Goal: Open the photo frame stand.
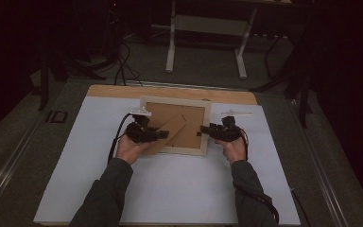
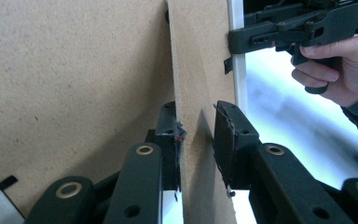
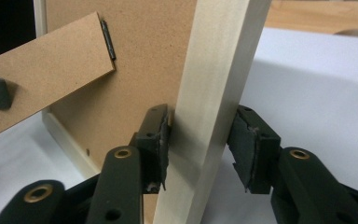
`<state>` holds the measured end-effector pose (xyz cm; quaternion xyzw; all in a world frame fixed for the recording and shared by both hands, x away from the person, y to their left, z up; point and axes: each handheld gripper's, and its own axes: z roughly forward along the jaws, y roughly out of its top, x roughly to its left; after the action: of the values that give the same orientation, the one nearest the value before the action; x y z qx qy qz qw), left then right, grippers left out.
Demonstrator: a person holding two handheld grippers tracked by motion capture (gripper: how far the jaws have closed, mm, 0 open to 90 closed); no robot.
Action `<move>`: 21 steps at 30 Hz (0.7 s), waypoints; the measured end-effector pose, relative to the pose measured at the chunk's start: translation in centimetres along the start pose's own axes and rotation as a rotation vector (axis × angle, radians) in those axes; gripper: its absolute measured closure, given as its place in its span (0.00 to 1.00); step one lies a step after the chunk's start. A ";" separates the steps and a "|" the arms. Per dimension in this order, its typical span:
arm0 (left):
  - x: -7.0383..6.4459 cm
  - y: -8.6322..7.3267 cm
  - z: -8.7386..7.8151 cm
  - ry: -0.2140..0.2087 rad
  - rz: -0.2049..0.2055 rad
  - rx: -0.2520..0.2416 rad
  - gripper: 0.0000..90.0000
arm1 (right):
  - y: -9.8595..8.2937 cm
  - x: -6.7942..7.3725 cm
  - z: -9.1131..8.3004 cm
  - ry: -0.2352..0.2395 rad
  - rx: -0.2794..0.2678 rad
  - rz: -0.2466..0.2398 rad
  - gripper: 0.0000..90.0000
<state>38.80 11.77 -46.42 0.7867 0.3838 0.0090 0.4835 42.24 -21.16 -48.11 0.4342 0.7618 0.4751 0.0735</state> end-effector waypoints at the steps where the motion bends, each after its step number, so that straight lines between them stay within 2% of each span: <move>1: 0.0 0.1 0.0 0.000 0.006 0.003 0.83 | 0.1 0.0 -0.1 -0.001 -0.004 -0.004 0.66; 7: -0.4 0.3 0.0 0.005 0.037 0.020 0.84 | 0.4 0.1 -0.3 -0.006 -0.016 -0.010 0.67; 11: -0.6 0.4 0.0 0.020 0.064 0.025 0.86 | 0.8 0.3 -0.5 -0.009 -0.043 -0.020 0.69; 21: -0.9 0.4 0.1 0.050 0.085 0.021 0.88 | 1.3 1.1 -0.8 -0.032 -0.064 -0.068 0.68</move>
<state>38.43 11.11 -45.85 0.8069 0.3621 0.0450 0.4646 41.95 -20.67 -46.37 0.4130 0.7594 0.4893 0.1157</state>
